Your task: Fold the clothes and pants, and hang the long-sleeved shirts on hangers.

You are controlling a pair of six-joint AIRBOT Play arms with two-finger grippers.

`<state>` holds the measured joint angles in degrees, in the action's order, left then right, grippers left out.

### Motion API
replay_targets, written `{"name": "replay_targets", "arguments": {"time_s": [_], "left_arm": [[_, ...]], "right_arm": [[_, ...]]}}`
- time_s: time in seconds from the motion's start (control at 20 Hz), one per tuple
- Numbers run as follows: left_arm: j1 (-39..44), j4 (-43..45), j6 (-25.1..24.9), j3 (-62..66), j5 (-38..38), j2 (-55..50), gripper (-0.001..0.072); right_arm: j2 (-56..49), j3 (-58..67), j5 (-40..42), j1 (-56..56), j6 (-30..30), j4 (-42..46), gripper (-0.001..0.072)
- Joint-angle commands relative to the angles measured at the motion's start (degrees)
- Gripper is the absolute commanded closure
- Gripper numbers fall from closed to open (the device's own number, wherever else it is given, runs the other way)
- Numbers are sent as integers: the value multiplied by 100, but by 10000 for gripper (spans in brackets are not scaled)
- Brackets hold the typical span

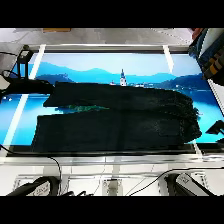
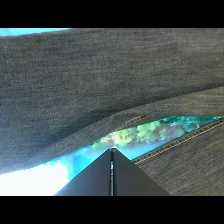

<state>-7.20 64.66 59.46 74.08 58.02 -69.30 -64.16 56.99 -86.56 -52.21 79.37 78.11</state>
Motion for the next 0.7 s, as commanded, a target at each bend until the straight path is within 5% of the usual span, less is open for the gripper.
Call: {"name": "replay_targets", "arguments": {"time_s": [0.0, 0.4, 0.65], "left_arm": [[-39, -46, -31, -2, -9, 35, 690], [-42, -46, -26, -2, -9, 35, 689], [-52, -269, 887, -2, 17, 46, 689]], "right_arm": [[111, -1091, 933, -214, 72, -490, 94], [-564, -2020, 2962, -214, -188, -1580, 99], [-828, -2013, 3530, -214, -1119, -2435, 166]]}}
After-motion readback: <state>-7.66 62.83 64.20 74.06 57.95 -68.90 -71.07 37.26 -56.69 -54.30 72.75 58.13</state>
